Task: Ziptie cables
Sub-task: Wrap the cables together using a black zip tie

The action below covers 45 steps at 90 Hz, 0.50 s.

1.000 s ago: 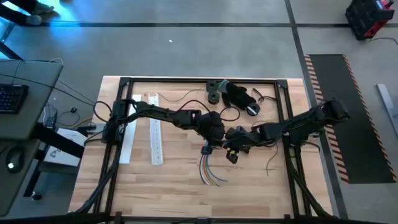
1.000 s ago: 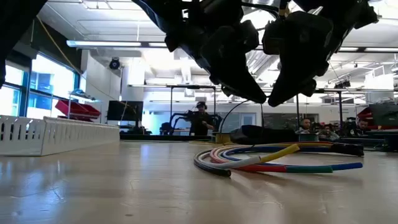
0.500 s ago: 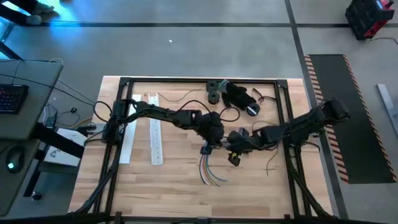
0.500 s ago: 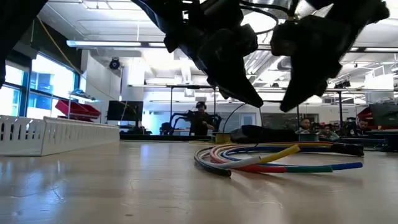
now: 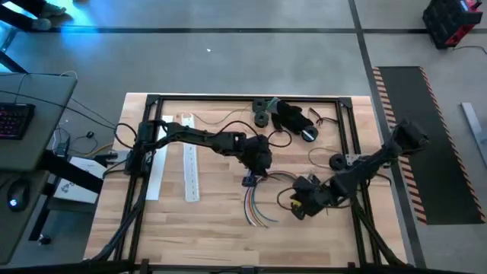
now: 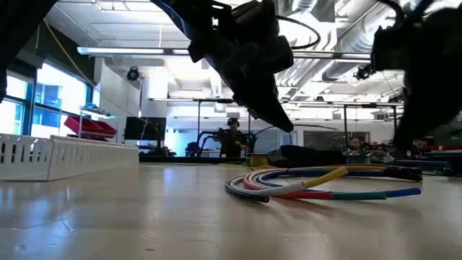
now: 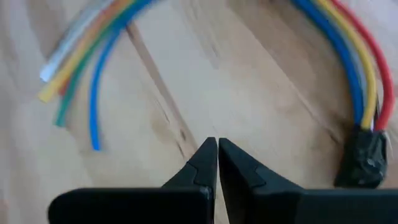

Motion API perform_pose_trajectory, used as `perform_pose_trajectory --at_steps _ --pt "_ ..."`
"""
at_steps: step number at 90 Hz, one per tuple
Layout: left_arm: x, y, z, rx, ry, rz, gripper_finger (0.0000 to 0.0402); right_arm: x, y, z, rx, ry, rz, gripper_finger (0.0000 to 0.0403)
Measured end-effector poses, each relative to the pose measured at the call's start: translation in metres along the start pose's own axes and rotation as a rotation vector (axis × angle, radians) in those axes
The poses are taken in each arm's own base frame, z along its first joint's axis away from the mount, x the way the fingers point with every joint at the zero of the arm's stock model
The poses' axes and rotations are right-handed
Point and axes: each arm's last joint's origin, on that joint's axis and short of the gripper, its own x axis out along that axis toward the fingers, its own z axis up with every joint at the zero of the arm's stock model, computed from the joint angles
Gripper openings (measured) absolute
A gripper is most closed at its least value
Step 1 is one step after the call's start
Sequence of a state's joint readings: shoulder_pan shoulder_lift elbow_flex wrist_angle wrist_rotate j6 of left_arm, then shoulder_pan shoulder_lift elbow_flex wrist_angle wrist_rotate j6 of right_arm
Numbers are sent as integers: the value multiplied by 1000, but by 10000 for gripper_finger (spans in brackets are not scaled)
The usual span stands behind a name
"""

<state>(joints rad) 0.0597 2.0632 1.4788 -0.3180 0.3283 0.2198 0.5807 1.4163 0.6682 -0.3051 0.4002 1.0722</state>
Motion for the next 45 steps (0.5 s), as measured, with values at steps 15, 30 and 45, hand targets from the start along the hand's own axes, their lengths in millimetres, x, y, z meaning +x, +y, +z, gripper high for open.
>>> perform_pose_trajectory --at_steps 15,30,45 --pt "0 0 0 1 0 -3 0 -9 7 26 -134 -162 52 36" --pt "0 0 0 2 -1 -3 0 0 -2 41 -221 -232 -33 119" --pt "0 -1 0 3 -1 -4 0 21 -11 47 -294 -215 -120 171"
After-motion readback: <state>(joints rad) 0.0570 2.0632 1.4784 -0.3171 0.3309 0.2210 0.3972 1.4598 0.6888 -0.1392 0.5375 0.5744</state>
